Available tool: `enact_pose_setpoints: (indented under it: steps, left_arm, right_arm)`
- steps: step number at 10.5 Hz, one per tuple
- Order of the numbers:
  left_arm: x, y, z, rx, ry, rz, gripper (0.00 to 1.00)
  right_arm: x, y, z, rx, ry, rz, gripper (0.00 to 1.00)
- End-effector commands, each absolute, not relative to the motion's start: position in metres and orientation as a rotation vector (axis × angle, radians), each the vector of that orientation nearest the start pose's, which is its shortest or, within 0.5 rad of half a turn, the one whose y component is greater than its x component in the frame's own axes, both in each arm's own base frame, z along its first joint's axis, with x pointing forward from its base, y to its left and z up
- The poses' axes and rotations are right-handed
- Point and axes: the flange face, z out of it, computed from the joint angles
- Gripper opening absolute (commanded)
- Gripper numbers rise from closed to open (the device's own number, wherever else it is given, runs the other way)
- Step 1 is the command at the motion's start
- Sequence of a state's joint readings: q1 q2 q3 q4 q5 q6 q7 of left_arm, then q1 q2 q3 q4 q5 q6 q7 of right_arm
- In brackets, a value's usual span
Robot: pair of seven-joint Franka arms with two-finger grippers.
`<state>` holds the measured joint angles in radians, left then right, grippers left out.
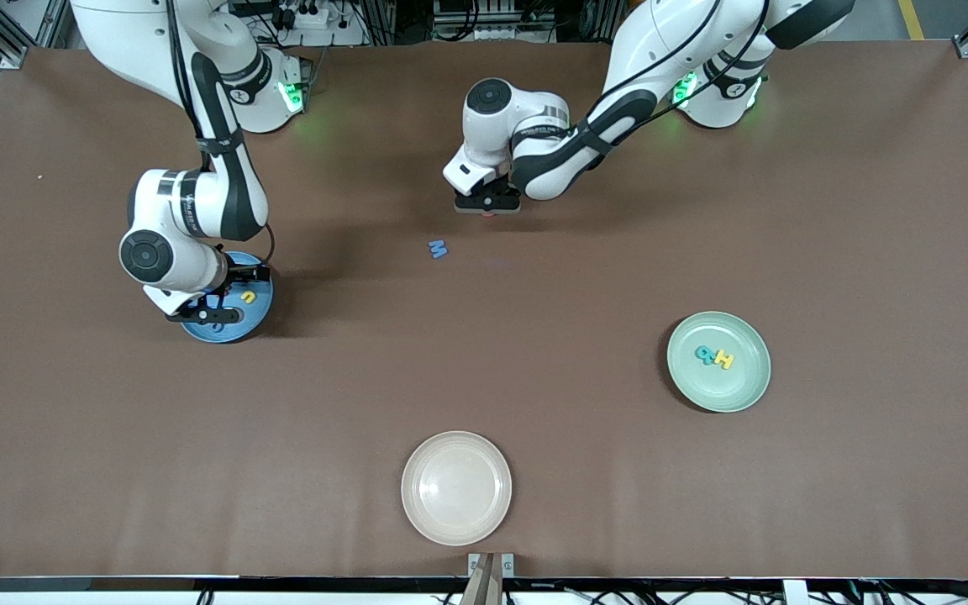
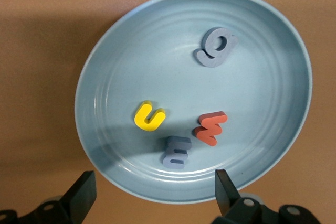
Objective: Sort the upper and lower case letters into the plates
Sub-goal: 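Carry the pink a to the green plate with the left gripper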
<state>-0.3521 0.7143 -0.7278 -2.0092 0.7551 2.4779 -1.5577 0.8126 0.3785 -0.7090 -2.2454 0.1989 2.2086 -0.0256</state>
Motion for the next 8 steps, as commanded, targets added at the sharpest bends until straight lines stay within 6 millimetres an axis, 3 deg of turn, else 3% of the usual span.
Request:
enact_pose_setpoints:
  steps: [1, 3, 5, 8]
  left_arm:
    - [0.331, -0.510, 0.195, -3.153, -0.127, -0.115, 0.00]
    - [0.376, -0.494, 0.225, -3.103, -0.234, -0.209, 0.00]
    - [0.421, -0.463, 0.243, -3.070, -0.324, -0.259, 0.00]
    - [0.502, -0.393, 0.263, -3.062, -0.279, -0.296, 0.00]
  right_arm:
    - [0.503, 0.049, 0.221, -3.197, 0.032, 0.487, 1.00]
    - [0.503, 0.049, 0.221, -3.197, 0.032, 0.487, 1.00]
    - [0.503, 0.049, 0.221, -3.196, 0.032, 0.490, 1.00]
    - [0.503, 0.049, 0.221, -3.197, 0.032, 0.487, 1.00]
